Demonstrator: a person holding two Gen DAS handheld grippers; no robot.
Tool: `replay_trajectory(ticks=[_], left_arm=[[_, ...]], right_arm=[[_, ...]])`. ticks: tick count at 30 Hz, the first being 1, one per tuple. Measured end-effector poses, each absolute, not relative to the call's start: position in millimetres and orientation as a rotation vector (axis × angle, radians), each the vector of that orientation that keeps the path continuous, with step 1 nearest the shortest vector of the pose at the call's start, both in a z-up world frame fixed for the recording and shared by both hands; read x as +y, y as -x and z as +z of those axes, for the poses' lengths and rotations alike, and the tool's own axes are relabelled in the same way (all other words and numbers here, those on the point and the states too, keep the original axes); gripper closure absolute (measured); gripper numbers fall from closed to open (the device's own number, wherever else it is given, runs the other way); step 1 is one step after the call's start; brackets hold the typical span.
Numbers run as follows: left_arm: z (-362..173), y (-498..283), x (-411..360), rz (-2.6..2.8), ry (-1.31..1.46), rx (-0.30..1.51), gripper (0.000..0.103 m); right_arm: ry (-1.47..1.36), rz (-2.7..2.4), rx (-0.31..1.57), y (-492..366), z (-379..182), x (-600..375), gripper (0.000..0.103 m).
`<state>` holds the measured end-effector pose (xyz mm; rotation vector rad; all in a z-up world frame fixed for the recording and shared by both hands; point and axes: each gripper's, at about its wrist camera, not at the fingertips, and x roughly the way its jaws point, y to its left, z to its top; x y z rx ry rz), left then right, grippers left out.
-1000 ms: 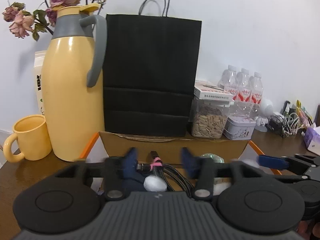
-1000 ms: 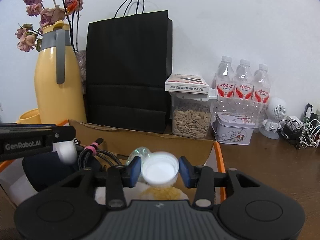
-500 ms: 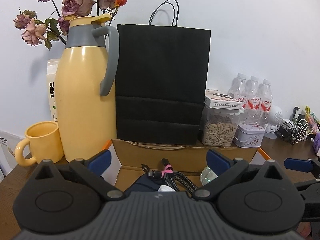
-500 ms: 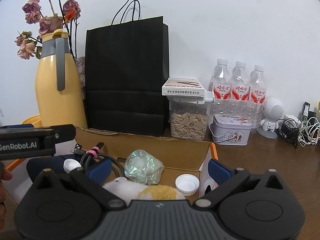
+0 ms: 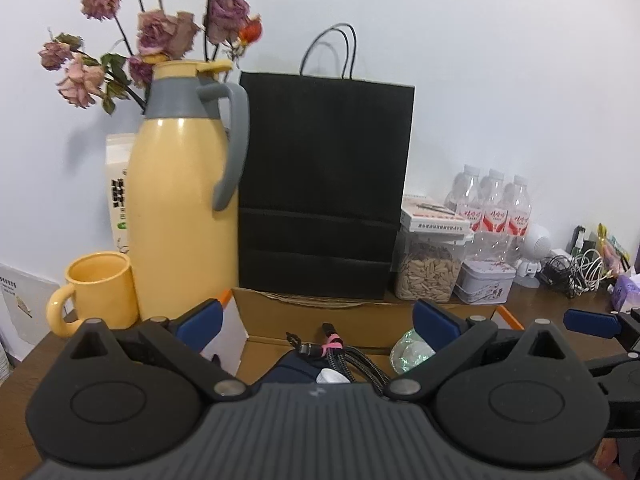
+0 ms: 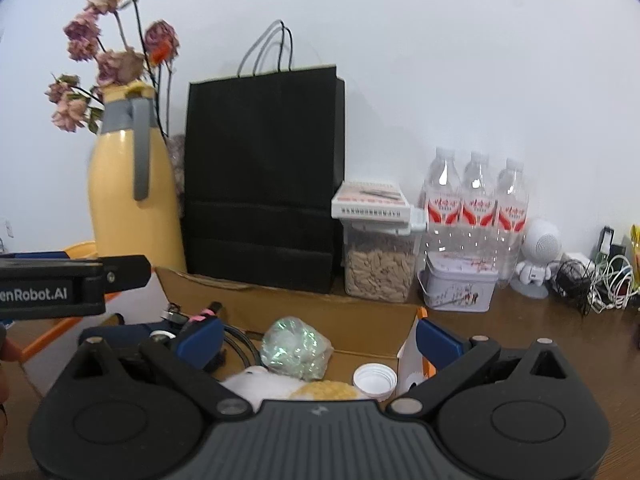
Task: Organize objects
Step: 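Lower the white caps into the box and open both tools, then move the right tool back to the table and grasp the small yellow packet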
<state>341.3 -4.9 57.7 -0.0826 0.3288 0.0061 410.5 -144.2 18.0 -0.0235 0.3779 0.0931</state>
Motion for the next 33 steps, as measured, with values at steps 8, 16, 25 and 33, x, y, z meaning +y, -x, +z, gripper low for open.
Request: replay_trajectory(ticks=[8,16,25,33], left_arm=[[70.8,-300.6,7.2,0.021,0.082,0.323,0.000],[75.5,-251.9,21.1,0.050,0.068,0.347,0.000],[57.8,-198.1,38.2,0.051,0.052,0.437,0.000],[30.2,-154.9,51.4,0.041,0.047,0.517,0.000]], right_arm=[[0.059,0.116,0.344,-367.7,33.0,-131.6,0.000],[0.087,0.133,0.360,-315.0,33.7,-121.0,0.000],[0.091,0.167,0.440,-254.5,14.2,-111.7,0.000],[0.115,0.226,0.548,-213.1,-17.3,-96.0,0.007]])
